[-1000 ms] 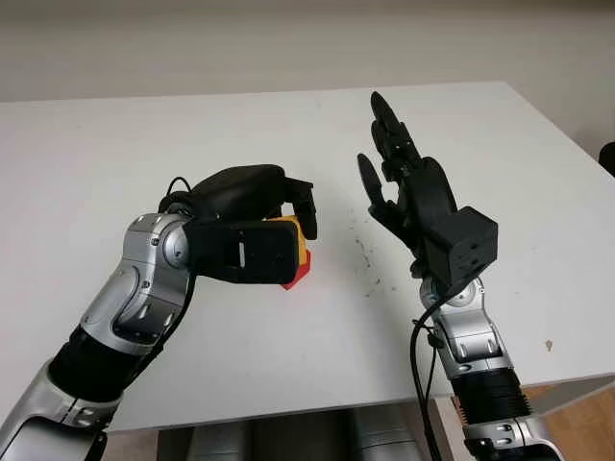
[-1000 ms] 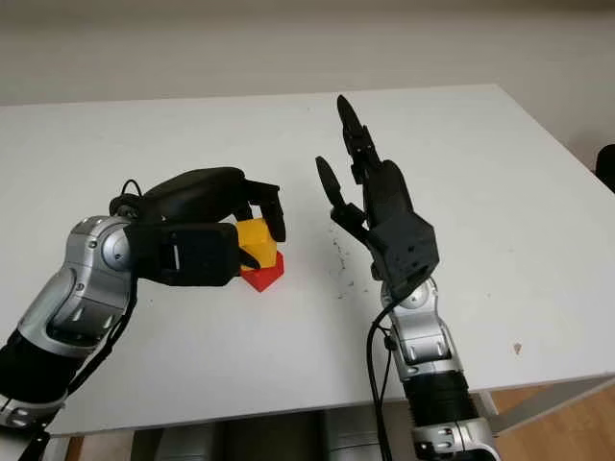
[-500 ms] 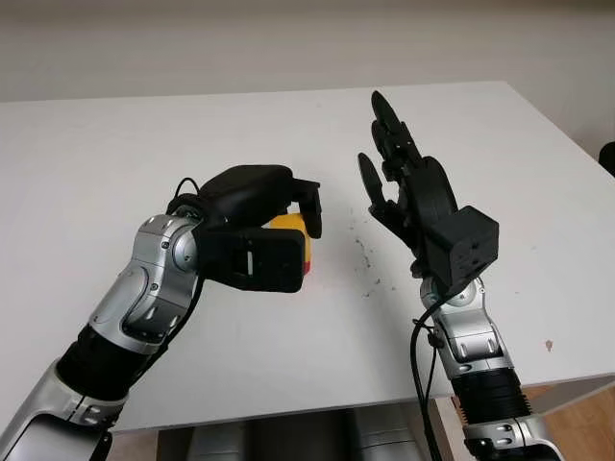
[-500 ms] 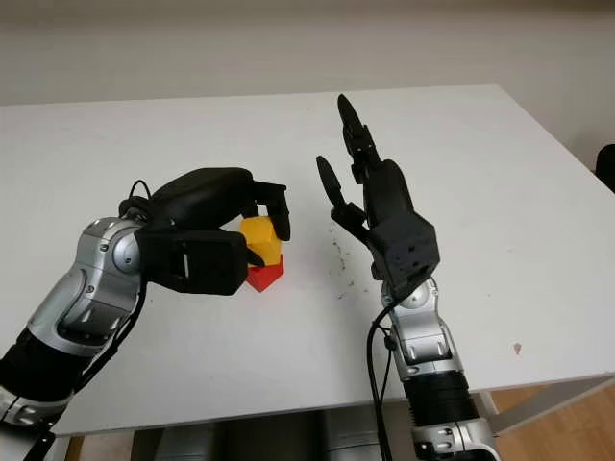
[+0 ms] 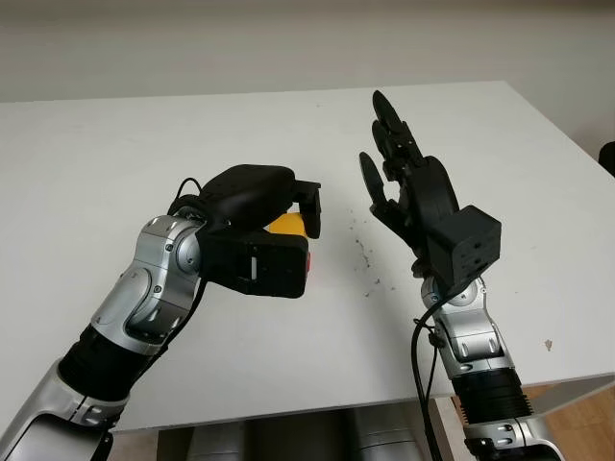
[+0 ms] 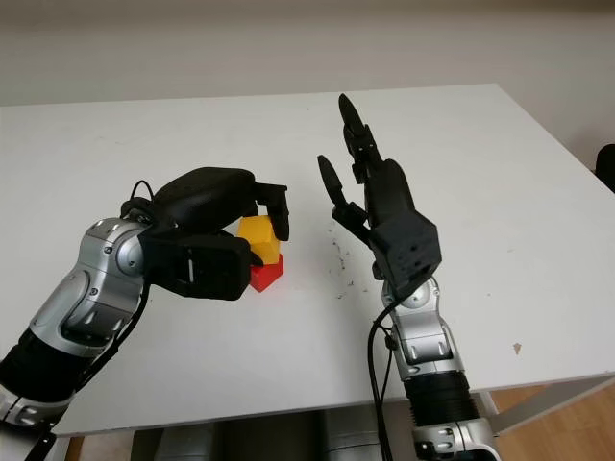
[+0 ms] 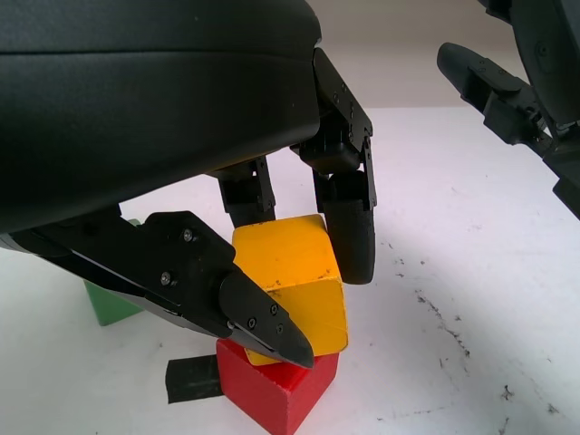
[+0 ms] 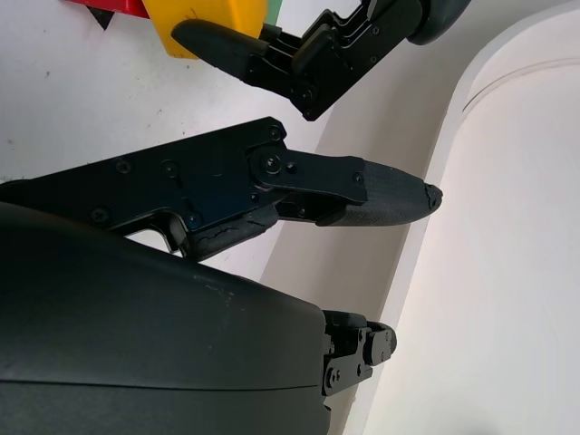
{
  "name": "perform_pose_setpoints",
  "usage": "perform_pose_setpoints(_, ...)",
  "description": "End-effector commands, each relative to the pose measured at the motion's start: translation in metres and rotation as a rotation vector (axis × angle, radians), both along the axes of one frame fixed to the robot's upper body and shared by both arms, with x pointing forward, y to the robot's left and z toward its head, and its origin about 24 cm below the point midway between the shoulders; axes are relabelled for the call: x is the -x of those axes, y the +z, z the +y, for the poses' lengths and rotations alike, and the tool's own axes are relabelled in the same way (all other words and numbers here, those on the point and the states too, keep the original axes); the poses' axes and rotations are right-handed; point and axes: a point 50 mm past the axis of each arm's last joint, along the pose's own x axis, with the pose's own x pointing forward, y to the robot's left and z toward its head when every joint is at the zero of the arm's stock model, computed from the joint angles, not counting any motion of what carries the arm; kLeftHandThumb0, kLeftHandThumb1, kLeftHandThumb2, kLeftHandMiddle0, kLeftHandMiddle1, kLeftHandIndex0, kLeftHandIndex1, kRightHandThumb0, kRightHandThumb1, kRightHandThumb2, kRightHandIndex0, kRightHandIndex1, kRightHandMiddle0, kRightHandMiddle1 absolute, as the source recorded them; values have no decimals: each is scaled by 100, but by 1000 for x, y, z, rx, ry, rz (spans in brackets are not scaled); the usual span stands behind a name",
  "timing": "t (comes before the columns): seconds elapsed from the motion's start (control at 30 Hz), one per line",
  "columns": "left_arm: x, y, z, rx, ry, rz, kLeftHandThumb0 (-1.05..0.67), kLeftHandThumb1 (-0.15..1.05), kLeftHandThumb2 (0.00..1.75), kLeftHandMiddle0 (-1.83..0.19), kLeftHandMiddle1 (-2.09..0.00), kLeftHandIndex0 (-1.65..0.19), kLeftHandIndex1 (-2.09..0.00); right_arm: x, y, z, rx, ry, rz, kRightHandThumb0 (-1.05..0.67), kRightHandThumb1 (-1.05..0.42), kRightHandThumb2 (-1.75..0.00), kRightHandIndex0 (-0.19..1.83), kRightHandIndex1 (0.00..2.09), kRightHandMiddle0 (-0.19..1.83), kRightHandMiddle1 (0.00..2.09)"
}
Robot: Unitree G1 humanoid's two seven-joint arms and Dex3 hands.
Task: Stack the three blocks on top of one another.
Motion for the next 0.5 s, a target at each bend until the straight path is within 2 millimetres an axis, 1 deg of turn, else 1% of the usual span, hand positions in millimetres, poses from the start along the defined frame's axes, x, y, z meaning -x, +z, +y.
perform_pose_setpoints(0.0,2,-4,0,-10,2,27,-6,88,5,-49,-131,-48,-130,0,5,2,-10,7,-23,-73,-105,-53,11,6,11,7)
perform_pose_setpoints(0.13,2,-5,1,-26,13,43,-7,88,5,-47,-133,-47,-131,0,6,1,-13,10,-22,-72,-105,-53,11,6,11,7)
perform_pose_setpoints(0.17,3,-5,1,-31,16,45,-11,87,5,-44,-133,-41,-127,0,6,1,-14,11,-22,-72,-105,-53,11,5,11,7)
perform_pose_setpoints(0.2,3,-5,0,-36,19,45,-13,86,5,-43,-134,-40,-126,0,6,1,-14,10,-20,-72,-105,-53,11,5,11,7)
perform_pose_setpoints(0.23,4,-5,0,-43,14,47,-22,83,4,-30,-164,-30,-112,0,6,1,-13,10,-19,-71,-105,-52,10,5,11,7)
perform_pose_setpoints(0.27,4,-5,0,-55,9,53,-33,80,5,-10,-175,-20,-82,0,6,1,-12,11,-21,-72,-105,-53,11,5,11,7)
perform_pose_setpoints(0.3,4,-5,0,-74,2,61,-39,80,5,-3,-158,-18,-62,0,6,1,-12,11,-23,-72,-105,-53,11,6,11,7)
perform_pose_setpoints(0.33,4,-5,0,-87,-3,68,-44,80,5,-5,-107,-17,-42,0,6,1,-12,12,-24,-72,-105,-53,11,6,11,7)
perform_pose_setpoints(0.37,5,-5,0,-112,-5,72,-46,80,5,-15,-66,-18,-28,0,6,1,-13,12,-23,-72,-105,-53,11,6,11,7)
perform_pose_setpoints(0.4,5,-5,0,-134,-7,73,-54,82,6,-12,-31,-13,-14,0,6,1,-14,13,-22,-72,-105,-53,11,5,11,7)
perform_pose_setpoints(0.47,5,-3,0,-181,-13,58,-61,85,7,-7,-11,-8,-6,0,6,1,-16,13,-21,-71,-105,-53,10,5,11,7)
